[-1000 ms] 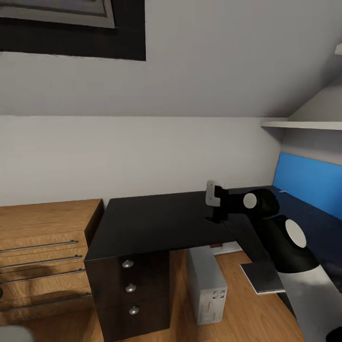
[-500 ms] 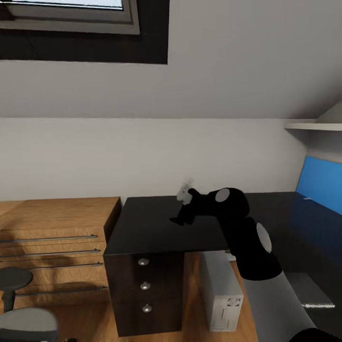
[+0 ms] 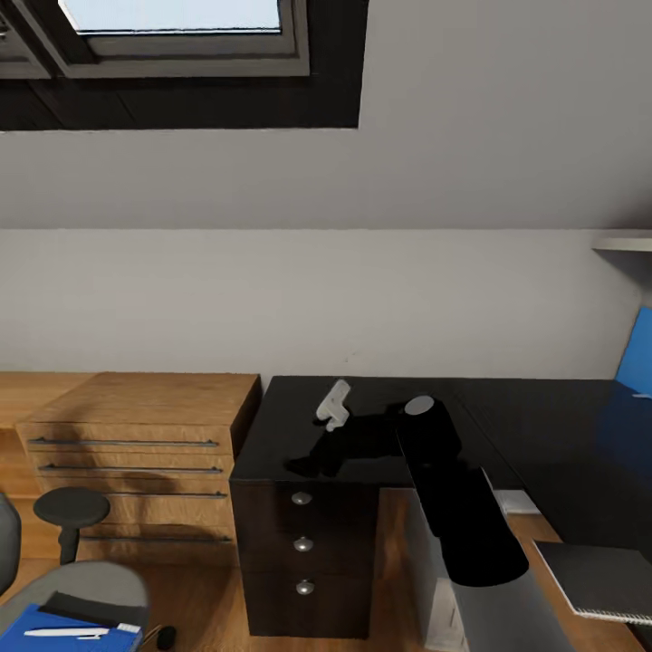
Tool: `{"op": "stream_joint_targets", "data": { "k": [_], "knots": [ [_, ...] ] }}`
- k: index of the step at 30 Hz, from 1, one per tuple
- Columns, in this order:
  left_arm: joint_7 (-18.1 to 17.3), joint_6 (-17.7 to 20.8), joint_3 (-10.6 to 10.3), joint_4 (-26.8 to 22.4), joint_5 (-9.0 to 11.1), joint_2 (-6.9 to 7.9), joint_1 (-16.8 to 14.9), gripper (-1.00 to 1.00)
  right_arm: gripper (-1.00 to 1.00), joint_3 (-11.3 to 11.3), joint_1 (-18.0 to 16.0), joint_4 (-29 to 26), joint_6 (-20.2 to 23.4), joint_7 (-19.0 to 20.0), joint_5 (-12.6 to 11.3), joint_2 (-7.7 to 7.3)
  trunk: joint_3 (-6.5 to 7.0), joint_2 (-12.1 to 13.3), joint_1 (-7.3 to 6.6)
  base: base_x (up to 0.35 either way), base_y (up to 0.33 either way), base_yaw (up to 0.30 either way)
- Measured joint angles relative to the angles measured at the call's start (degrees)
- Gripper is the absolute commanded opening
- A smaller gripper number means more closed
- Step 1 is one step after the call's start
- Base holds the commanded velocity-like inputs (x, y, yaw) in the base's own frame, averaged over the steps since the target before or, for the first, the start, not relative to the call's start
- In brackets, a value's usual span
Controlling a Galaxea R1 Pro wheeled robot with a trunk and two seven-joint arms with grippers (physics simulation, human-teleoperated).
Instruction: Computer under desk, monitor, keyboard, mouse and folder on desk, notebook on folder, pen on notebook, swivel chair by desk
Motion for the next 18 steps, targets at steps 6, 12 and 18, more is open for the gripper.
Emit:
{"op": "stream_joint_targets", "data": {
  "k": [6,12,18],
  "knots": [
    [0.1,0.0,0.0,0.0,0.0,0.02,0.0,1.00,1.00,0.3,8.7,0.0,-2.4,-0.7,-2.2,0.00,0.30,0.0,0.00,0.000,0.000,0.218],
    [0.1,0.0,0.0,0.0,0.1,0.02,0.0,1.00,1.00,0.6,13.8,0.0,-6.8,-4.2,-2.5,0.00,0.60,0.0,0.00,0.000,0.000,0.218],
    [0.1,0.0,0.0,0.0,0.1,0.02,0.0,1.00,1.00,0.7,16.5,0.0,-8.4,-6.9,-2.8,0.00,0.92,0.0,0.00,0.000,0.000,0.206]
  ]
}}
